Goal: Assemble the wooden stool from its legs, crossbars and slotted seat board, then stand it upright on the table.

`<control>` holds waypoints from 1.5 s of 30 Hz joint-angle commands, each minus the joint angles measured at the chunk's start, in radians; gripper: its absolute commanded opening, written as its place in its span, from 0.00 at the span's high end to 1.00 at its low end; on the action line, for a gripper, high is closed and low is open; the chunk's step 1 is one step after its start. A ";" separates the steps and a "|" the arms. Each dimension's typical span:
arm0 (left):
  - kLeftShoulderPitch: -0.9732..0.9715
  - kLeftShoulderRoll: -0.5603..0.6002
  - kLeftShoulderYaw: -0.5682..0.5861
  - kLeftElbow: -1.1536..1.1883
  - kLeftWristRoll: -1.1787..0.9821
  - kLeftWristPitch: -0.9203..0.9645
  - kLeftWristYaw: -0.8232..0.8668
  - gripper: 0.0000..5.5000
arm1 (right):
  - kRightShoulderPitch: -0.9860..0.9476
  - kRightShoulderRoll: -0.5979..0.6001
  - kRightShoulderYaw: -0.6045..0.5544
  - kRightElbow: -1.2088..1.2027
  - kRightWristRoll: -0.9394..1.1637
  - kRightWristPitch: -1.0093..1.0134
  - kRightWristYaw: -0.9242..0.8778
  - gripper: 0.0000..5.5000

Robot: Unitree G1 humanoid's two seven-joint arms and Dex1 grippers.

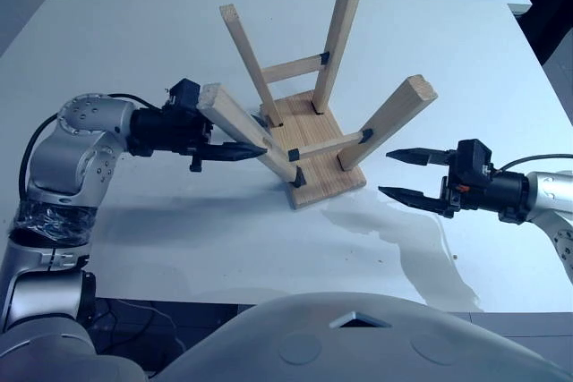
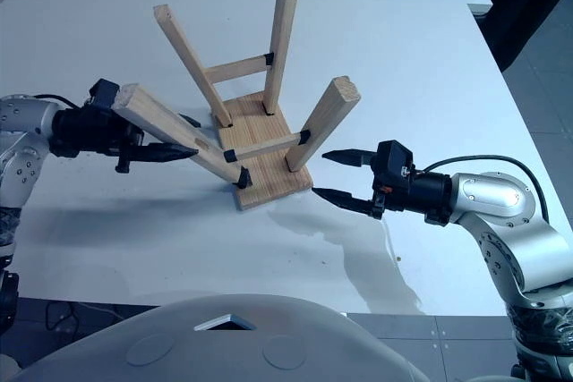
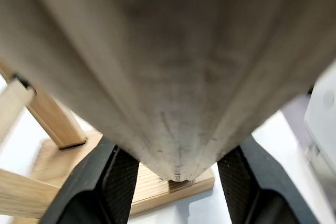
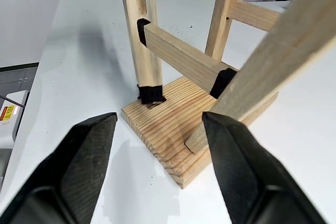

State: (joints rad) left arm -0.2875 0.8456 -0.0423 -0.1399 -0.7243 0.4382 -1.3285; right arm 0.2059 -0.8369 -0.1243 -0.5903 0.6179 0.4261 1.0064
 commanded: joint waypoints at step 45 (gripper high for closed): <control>0.072 0.103 -0.166 0.026 0.344 -0.015 0.330 0.63 | -0.298 0.121 0.182 0.463 -0.487 -0.278 -0.227 0.46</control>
State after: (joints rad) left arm -0.2551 0.8598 -0.1248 -0.2211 -0.5553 0.3552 -0.9699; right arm -0.0535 -0.7388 0.0233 -0.1543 0.1742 0.1826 0.7933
